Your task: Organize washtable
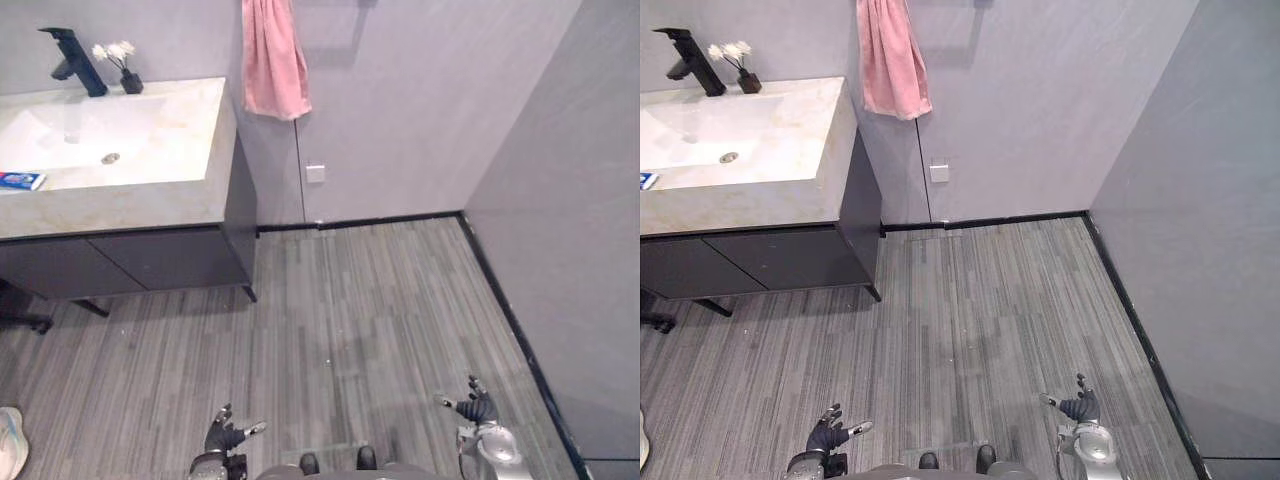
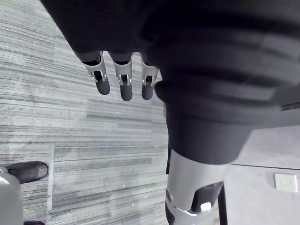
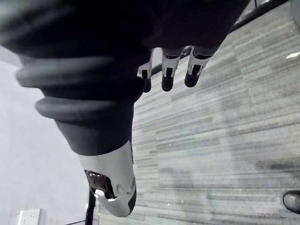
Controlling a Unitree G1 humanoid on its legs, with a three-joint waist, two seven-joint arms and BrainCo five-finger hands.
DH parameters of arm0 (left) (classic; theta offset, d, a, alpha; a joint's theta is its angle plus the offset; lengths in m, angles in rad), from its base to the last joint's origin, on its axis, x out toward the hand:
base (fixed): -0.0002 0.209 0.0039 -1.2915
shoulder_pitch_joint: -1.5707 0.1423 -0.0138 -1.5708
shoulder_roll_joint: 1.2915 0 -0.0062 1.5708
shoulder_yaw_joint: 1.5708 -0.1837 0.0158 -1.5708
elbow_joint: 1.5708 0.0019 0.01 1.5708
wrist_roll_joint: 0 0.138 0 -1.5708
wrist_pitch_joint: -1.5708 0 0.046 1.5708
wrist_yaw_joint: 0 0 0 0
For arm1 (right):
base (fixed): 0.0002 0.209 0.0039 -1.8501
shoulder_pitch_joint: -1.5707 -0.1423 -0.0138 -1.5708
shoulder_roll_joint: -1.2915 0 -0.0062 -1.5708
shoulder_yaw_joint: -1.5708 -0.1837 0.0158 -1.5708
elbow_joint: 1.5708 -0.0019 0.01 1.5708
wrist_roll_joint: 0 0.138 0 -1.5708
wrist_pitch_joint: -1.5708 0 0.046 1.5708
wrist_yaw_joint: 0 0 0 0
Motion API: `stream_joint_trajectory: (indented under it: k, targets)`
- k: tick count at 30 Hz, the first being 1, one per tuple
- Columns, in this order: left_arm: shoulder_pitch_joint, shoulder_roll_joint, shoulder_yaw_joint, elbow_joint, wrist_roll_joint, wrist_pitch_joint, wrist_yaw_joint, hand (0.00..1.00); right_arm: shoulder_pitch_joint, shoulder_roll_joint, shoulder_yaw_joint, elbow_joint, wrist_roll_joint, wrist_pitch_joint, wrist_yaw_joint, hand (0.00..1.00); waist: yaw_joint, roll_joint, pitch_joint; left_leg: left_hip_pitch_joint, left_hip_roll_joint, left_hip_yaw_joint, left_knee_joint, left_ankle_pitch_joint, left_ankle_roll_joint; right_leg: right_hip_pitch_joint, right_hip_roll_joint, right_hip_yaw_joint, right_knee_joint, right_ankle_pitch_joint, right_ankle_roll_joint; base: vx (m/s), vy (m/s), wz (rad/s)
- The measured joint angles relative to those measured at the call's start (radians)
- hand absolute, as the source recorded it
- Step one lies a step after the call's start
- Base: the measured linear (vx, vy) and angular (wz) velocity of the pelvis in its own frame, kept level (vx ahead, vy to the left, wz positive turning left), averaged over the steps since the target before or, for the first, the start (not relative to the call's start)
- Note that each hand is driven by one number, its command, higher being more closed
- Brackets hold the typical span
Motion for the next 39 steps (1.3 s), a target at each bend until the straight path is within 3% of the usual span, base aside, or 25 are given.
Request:
stream_joint_trajectory:
  k: [4, 13, 21, 23, 24, 26, 28, 30, 32, 34, 35, 36, 37, 38, 39]
  targets:
    - [0.005, 0.019, 0.002, -0.038, 0.030, -0.009, -0.001, 0.00, -0.005, -0.009, 0.002, -0.005, -0.037, -0.006, 0.003, 0.00, -0.013, 0.011, 0.008, 0.015, 0.000, -0.006, -0.001, 0.000, -0.001, 0.017, 0.000, -0.002, 0.000, -0.005, 0.007, 0.02, -0.002, 0.01]
    - [0.029, 0.020, 0.002, -0.077, 0.031, -0.017, -0.004, 0.00, -0.012, -0.028, 0.003, -0.005, -0.041, -0.021, 0.017, 0.00, -0.014, 0.016, 0.013, 0.008, 0.000, -0.005, -0.001, -0.008, -0.008, 0.007, -0.002, -0.001, 0.003, -0.017, 0.014, -0.03, -0.009, -0.01]
    - [0.065, 0.019, 0.003, -0.154, 0.027, -0.016, 0.000, 0.00, -0.037, -0.027, 0.002, -0.005, -0.029, -0.017, 0.013, 0.00, -0.007, 0.024, 0.018, -0.092, 0.018, 0.036, 0.099, -0.087, 0.010, -0.082, 0.006, 0.040, 0.036, -0.048, 0.015, -0.02, -0.001, -0.16]
    - [0.063, 0.016, 0.003, -0.158, 0.026, -0.016, 0.000, 0.00, -0.048, -0.027, 0.001, -0.005, -0.019, -0.017, 0.008, 0.00, -0.002, 0.028, 0.020, -0.117, 0.025, 0.052, 0.144, -0.116, 0.017, -0.113, 0.009, 0.059, 0.090, -0.077, 0.021, 0.10, 0.044, -0.29]
    - [0.061, 0.015, 0.003, -0.173, 0.026, -0.015, 0.000, 0.00, -0.054, -0.025, 0.001, -0.005, -0.016, -0.016, -0.002, 0.00, 0.001, 0.033, 0.024, -0.131, 0.028, 0.056, 0.181, -0.146, 0.024, -0.152, 0.007, 0.062, 0.176, -0.123, 0.033, 0.12, 0.066, -0.15]
    - [0.054, 0.015, 0.002, -0.203, 0.025, -0.015, 0.001, 0.00, -0.055, -0.024, 0.001, -0.005, 0.000, -0.012, -0.004, 0.00, 0.002, 0.033, 0.033, -0.134, 0.027, 0.068, 0.224, -0.188, 0.043, -0.245, -0.008, 0.059, 0.395, -0.202, 0.080, 0.13, 0.076, -0.20]
    - [0.052, 0.027, -0.006, -0.216, 0.025, -0.016, 0.003, 0.00, -0.059, -0.006, 0.004, -0.007, 0.002, -0.004, -0.004, 0.00, -0.006, 0.020, 0.059, -0.086, 0.005, 0.064, 0.229, -0.220, 0.058, -0.397, -0.050, 0.036, 0.761, -0.240, 0.089, 0.19, 0.077, 0.03]
    - [0.047, 0.030, -0.008, -0.216, 0.025, -0.014, 0.004, 0.00, -0.059, -0.003, 0.010, -0.008, 0.004, 0.005, -0.004, 0.00, -0.014, 0.017, 0.075, -0.038, -0.003, 0.050, 0.227, -0.242, 0.055, -0.439, -0.083, -0.004, 0.829, -0.279, 0.079, 0.30, 0.041, 0.20]
    - [0.027, 0.029, -0.007, -0.216, 0.025, -0.013, 0.005, 0.00, -0.068, -0.011, 0.010, -0.015, 0.008, 0.005, -0.004, 0.00, -0.016, 0.029, 0.099, 0.014, 0.011, 0.028, 0.195, -0.250, 0.052, -0.479, -0.088, -0.054, 0.781, -0.299, 0.073, 0.41, -0.007, 0.24]
    - [-0.008, 0.026, -0.008, -0.216, 0.025, -0.013, 0.006, 0.00, -0.086, -0.021, 0.013, -0.018, 0.009, 0.005, -0.004, 0.00, -0.025, 0.055, 0.123, 0.041, 0.052, -0.003, 0.169, -0.255, 0.042, -0.536, -0.071, -0.090, 0.660, -0.281, 0.065, 0.37, -0.075, 0.46]
    - [-0.022, 0.027, -0.008, -0.218, 0.025, -0.014, 0.007, 0.00, -0.092, -0.028, 0.026, -0.021, 0.009, 0.005, -0.004, 0.00, -0.028, 0.057, 0.130, 0.061, 0.065, -0.017, 0.155, -0.258, 0.022, -0.562, -0.056, -0.098, 0.538, -0.212, 0.059, 0.47, -0.126, 0.49]
    - [-0.023, 0.032, -0.008, -0.220, 0.026, -0.014, 0.008, 0.00, -0.081, -0.028, 0.038, -0.042, 0.009, 0.005, -0.004, 0.00, -0.034, 0.037, 0.130, 0.090, 0.066, -0.037, 0.156, -0.277, -0.016, -0.565, -0.055, -0.078, 0.439, -0.115, 0.036, 0.57, -0.182, 0.51]
    - [-0.020, 0.033, -0.008, -0.219, 0.026, -0.014, 0.008, 0.00, -0.069, -0.028, 0.044, -0.055, 0.009, 0.005, -0.004, 0.00, -0.041, 0.029, 0.130, 0.110, 0.068, -0.051, 0.160, -0.290, -0.036, -0.564, -0.058, -0.076, 0.434, -0.036, 0.011, 0.73, -0.252, 0.45]
    - [-0.022, 0.019, -0.008, -0.209, 0.026, -0.013, 0.008, 0.00, -0.076, -0.033, 0.047, -0.057, 0.008, 0.007, -0.004, 0.00, -0.051, 0.052, 0.129, 0.122, 0.103, -0.074, 0.193, -0.295, -0.057, -0.567, -0.051, -0.101, 0.506, -0.033, -0.035, 0.74, -0.298, 0.45]
    - [-0.029, 0.018, -0.012, -0.210, 0.028, -0.014, 0.006, 0.00, -0.079, -0.028, 0.047, -0.079, 0.009, 0.005, -0.003, 0.00, -0.061, 0.051, 0.129, 0.071, 0.122, -0.093, 0.309, -0.265, -0.104, -0.548, -0.049, -0.120, 0.526, -0.095, -0.050, 0.60, -0.254, 0.38]
